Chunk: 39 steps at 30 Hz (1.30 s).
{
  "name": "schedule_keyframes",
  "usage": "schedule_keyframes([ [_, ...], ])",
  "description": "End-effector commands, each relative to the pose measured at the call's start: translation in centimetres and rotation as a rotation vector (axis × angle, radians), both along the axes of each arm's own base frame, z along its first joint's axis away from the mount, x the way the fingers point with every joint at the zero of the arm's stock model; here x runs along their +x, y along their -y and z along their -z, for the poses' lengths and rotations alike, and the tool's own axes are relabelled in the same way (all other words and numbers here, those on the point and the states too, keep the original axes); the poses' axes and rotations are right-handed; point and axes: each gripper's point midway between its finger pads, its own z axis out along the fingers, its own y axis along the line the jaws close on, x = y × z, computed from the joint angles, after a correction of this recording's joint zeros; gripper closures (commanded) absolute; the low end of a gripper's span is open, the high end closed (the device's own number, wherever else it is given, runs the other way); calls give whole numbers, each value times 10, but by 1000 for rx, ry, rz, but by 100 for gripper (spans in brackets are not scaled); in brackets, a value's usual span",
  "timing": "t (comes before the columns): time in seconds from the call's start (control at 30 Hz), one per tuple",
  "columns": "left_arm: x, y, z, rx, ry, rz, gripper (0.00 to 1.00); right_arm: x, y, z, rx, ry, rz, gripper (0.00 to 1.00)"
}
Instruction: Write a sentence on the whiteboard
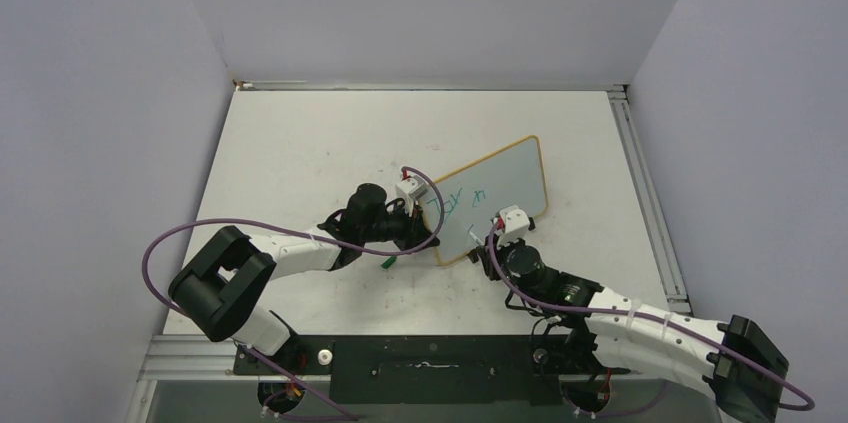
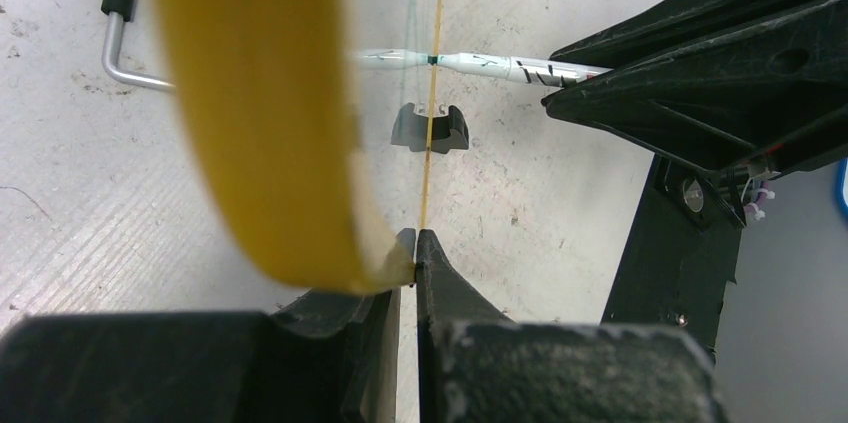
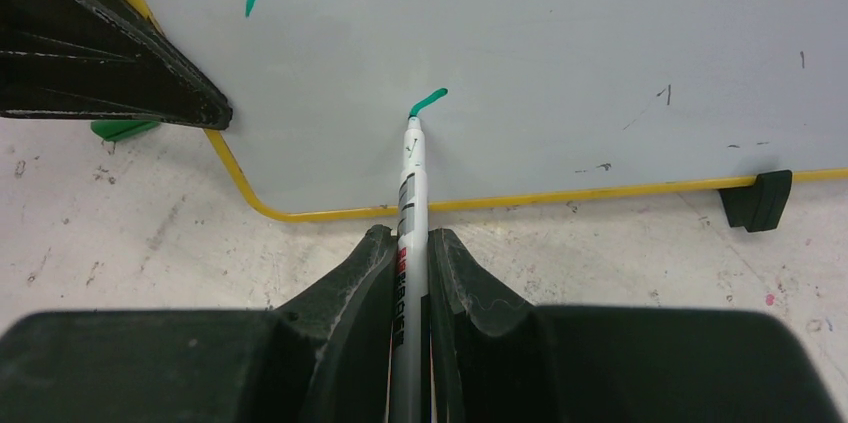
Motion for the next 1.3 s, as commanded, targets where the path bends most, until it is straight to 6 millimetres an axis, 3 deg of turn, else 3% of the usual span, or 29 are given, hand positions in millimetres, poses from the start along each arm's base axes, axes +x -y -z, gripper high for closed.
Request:
schedule_keyframes([
  [0.0, -6, 4, -3, 12, -2, 35, 100, 3, -2, -5, 11, -20, 41, 95],
  [0.77, -5, 3, -5, 12, 0, 29, 100, 9, 9, -12, 28, 14, 115, 95],
  [1.13, -6, 5, -7, 4, 1, 32, 100, 21, 2, -42, 74, 109, 111, 95],
  [1.27, -7, 6, -7, 3, 4, 34, 100, 21, 1, -43, 71, 109, 108, 95],
])
